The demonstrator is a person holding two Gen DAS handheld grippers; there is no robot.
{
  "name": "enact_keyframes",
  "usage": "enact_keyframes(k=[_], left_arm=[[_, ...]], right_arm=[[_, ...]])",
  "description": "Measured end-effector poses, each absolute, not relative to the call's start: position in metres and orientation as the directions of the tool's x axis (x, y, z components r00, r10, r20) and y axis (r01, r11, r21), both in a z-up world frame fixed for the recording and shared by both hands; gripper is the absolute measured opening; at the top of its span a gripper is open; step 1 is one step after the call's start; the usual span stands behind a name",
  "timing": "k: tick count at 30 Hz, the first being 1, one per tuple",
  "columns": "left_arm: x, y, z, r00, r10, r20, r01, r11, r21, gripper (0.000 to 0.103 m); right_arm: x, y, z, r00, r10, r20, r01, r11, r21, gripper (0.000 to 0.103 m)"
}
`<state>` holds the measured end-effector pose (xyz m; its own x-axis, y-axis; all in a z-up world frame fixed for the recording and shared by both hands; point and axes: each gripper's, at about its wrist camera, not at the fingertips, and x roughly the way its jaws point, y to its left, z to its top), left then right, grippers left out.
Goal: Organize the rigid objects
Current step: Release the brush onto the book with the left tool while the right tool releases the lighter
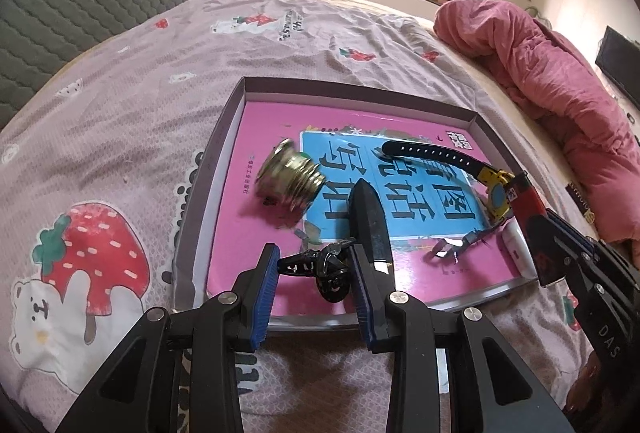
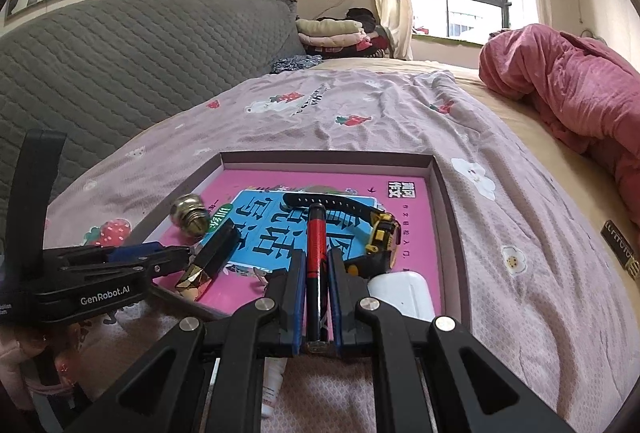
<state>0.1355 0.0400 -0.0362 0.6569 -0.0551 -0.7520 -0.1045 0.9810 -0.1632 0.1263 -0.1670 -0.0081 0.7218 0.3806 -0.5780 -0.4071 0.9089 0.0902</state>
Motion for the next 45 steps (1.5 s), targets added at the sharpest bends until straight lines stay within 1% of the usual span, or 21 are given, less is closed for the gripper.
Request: enact_keyframes(k=[28, 37, 45], left_arm=[[0.136, 0.050, -0.037, 0.649, -0.004, -0.760, -0.141, 0.982, -0.125, 0.036], [0.137, 0.052, -0.037, 0.648, 0.002, -0.761, -0.149, 0.981, -0.125, 0.036], [0.138, 0.055, -0.038, 0.648, 0.002, -0.762, -0.153, 0.980, -0.128, 0.036]], right_arm=[[0.141, -0.164, -0.024, 0.715, 0.344, -0.609, -0.383, 0.921, 0.071, 0.011], [0.141, -0.168, -0.025, 0.713, 0.349, -0.608, -0.363, 0.926, 0.105, 0.011], [0.138, -0.170, -0.027, 0.713, 0.350, -0.607, -0.364, 0.925, 0.106, 0.011]])
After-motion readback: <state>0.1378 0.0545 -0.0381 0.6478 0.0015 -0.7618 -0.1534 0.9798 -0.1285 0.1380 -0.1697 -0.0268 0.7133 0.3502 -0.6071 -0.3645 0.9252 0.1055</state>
